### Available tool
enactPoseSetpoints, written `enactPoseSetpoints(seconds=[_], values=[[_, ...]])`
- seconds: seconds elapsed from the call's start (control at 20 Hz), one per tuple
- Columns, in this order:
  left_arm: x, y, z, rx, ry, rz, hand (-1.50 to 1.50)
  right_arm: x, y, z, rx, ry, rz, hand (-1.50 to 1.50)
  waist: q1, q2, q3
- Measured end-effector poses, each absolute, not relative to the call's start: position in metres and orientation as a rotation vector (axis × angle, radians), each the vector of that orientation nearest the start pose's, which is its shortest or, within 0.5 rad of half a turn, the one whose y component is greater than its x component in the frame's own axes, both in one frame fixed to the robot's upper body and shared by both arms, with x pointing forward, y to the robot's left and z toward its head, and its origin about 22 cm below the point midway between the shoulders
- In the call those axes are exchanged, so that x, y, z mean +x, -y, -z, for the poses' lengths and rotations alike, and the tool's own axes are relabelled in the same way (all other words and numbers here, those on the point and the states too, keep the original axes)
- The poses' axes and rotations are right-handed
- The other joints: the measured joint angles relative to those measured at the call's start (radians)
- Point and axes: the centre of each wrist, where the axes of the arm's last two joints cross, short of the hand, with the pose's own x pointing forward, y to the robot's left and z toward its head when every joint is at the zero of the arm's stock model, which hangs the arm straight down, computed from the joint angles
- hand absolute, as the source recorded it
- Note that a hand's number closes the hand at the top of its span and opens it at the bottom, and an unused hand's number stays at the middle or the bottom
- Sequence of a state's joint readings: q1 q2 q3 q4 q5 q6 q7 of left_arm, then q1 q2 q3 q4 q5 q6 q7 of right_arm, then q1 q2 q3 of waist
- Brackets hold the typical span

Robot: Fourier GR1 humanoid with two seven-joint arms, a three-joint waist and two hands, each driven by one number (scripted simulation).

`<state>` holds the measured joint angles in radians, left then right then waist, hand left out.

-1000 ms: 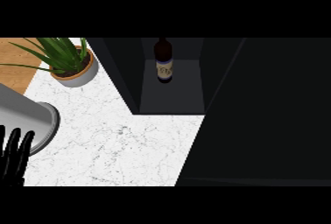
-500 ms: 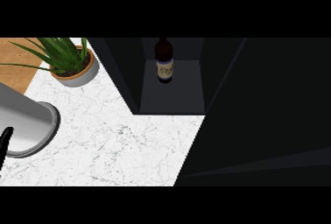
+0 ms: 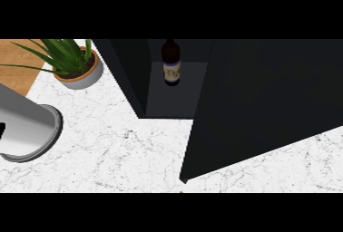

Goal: Pick up the wine, place it into the cabinet and close the cabinet

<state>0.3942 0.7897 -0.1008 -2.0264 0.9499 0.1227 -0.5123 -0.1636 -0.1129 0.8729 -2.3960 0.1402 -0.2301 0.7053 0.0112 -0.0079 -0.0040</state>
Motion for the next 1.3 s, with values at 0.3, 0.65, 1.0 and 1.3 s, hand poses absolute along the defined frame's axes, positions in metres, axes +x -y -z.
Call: enactPoseSetpoints(seconds=[0.3,0.65,1.0,1.3], values=[[0.158,-0.325,-0.093,-0.264,1.936,-0.183,-1.50,0.117,0.093,-0.192,0.505,1.734,-0.632,1.50,0.011,0.006,0.000],[0.164,-0.319,-0.094,-0.290,1.935,-0.182,-1.50,0.145,0.060,-0.211,0.574,1.742,-0.614,1.50,0.030,0.011,0.000],[0.170,-0.317,-0.091,-0.279,1.932,-0.202,-1.50,0.196,0.003,-0.248,0.561,1.782,-0.589,1.50,0.033,0.012,0.001],[0.173,-0.316,-0.091,-0.270,1.932,-0.215,-1.50,0.244,-0.028,-0.264,0.425,1.857,-0.610,1.50,0.024,0.011,0.002]])
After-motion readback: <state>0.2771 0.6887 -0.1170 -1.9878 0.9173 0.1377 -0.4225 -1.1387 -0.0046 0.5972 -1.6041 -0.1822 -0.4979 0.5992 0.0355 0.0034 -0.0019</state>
